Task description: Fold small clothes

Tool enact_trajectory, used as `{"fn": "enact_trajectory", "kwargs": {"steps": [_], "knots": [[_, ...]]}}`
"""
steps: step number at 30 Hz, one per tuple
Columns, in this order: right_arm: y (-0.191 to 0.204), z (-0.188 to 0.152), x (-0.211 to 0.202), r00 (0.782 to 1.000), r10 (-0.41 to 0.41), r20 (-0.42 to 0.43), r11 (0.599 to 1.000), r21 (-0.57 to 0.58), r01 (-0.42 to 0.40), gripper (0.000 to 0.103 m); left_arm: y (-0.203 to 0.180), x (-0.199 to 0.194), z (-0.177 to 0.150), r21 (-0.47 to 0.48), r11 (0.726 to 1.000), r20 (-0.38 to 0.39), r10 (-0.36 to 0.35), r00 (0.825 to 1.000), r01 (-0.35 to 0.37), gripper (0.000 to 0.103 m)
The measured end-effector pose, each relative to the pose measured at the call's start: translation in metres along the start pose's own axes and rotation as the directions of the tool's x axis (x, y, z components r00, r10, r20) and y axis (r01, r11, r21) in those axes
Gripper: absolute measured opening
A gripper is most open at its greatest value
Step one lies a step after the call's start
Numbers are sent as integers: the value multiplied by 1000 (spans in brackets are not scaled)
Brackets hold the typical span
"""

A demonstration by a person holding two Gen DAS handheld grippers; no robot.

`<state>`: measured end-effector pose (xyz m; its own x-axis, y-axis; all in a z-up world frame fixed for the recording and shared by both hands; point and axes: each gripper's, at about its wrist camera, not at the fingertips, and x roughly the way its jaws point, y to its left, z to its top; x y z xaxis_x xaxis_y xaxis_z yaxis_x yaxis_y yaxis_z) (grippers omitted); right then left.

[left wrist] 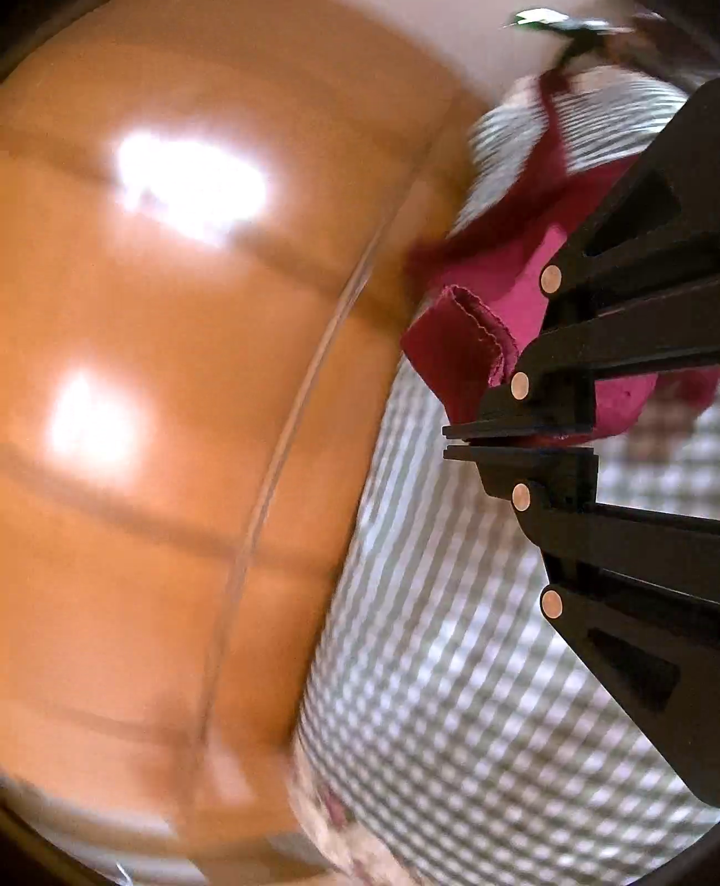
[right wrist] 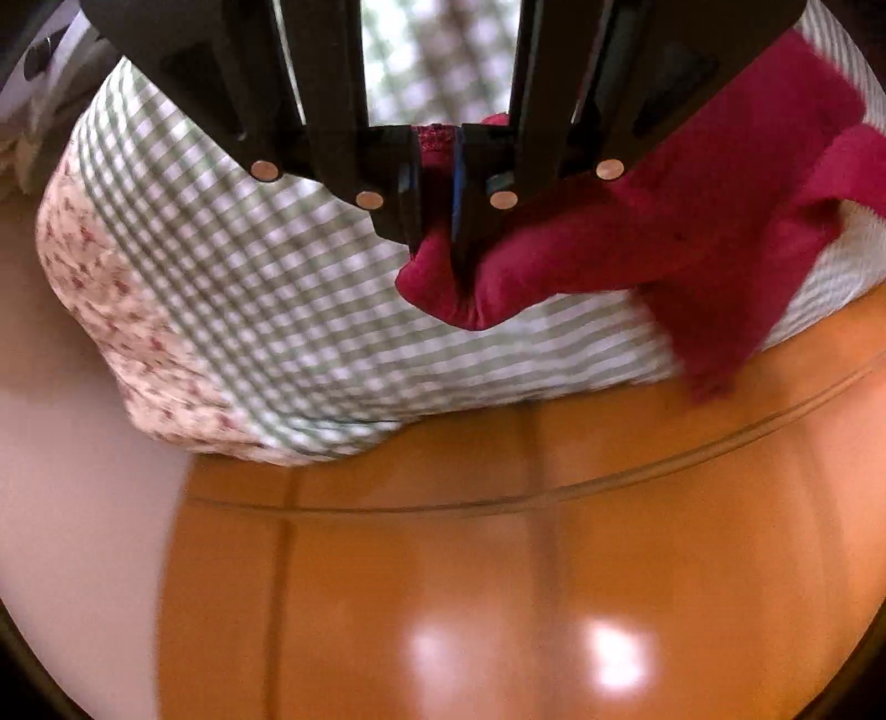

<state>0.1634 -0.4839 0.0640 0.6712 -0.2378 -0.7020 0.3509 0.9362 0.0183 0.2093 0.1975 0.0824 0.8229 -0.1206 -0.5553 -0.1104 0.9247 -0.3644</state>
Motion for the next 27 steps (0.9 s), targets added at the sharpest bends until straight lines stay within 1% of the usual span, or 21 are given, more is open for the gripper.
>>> {"fn": "enact_trajectory", "kwargs": {"steps": [1, 3, 5, 7, 8, 9, 10, 11, 12, 13, 14, 15, 16, 17, 18, 19, 20, 22, 24, 25, 27], "knots": [[-7, 7, 11, 1000, -30, -9, 999, 24, 30, 7, 14, 8, 11, -27, 998, 10, 55, 998, -55, 1], [-20, 16, 29, 997, -67, -35, 996, 61, 69, 7, 37, 14, 23, -68, 990, 9, 127, 992, -126, 1], [-28, 21, 46, 992, -110, -56, 990, 80, 114, 7, 54, 29, 34, -85, 970, 0, 227, 974, -226, 1], [-31, 22, 58, 989, -127, -73, 986, 98, 134, 7, 69, 43, 40, -121, 953, -32, 274, 961, -276, 1], [-33, 22, 64, 989, -125, -82, 985, 113, 134, 7, 77, 51, 41, -131, 940, -56, 312, 949, -317, 1], [-36, 21, 67, 989, -117, -89, 984, 126, 127, 10, 83, 55, 40, -143, 930, -72, 331, 941, -339, 2], [-35, 19, 68, 989, -114, -92, 983, 130, 126, 12, 86, 59, 37, -152, 928, -85, 332, 940, -341, 7], [-36, 15, 66, 989, -117, -88, 983, 130, 127, 31, 86, 62, 31, -146, 932, -98, 320, 942, -332, 29], [-35, 12, 66, 991, -111, -79, 984, 129, 120, 55, 87, 58, 27, -142, 933, -99, 319, 943, -331, 66], [-35, 6, 59, 994, -92, -64, 987, 130, 100, 62, 87, 56, 23, -143, 932, -78, 325, 942, -333, 79], [-36, 2, 56, 996, -71, -61, 989, 129, 79, 66, 87, 47, 16, -150, 935, -29, 322, 946, -322, 83], [-35, -5, 50, 997, -52, -64, 990, 125, 59, 66, 87, 42, 8, -148, 943, -25, 299, 954, -299, 83], [-34, -15, 42, 997, -19, -72, 992, 120, 28, 66, 87, 42, 3, -143, 952, -45, 268, 962, -272, 83], [-31, -24, 34, 996, 21, -84, 993, 118, -11, 66, 85, 40, -8, -132, 966, -69, 217, 974, -224, 83], [-28, -36, 25, 992, 76, -100, 991, 118, -64, 66, 81, 35, -21, -117, 976, -77, 177, 981, -185, 83], [-24, -50, 16, 982, 145, -122, 985, 114, -131, 66, 74, 29, -39, -81, 990, -91, 111, 990, -118, 83], [-18, -64, 9, 966, 208, -152, 975, 106, -193, 66, 67, 26, -52, -55, 996, -115, 62, 991, -69, 83], [-5, -94, -1, 927, 305, -219, 952, 101, -289, 66, 52, 23, -82, -23, 999, -175, -36, 984, 32, 83], [9, -122, -5, 887, 363, -287, 932, 99, -350, 66, 37, 22, -117, -21, 989, -227, -147, 963, 146, 83], [20, -138, -6, 869, 375, -323, 926, 85, -368, 66, 24, 25, -135, 0, 980, -265, -190, 945, 197, 83], [37, -161, -4, 856, 360, -371, 929, 52, -367, 65, 3, 29, -154, 54, 967, -299, -223, 928, 250, 87]]}}
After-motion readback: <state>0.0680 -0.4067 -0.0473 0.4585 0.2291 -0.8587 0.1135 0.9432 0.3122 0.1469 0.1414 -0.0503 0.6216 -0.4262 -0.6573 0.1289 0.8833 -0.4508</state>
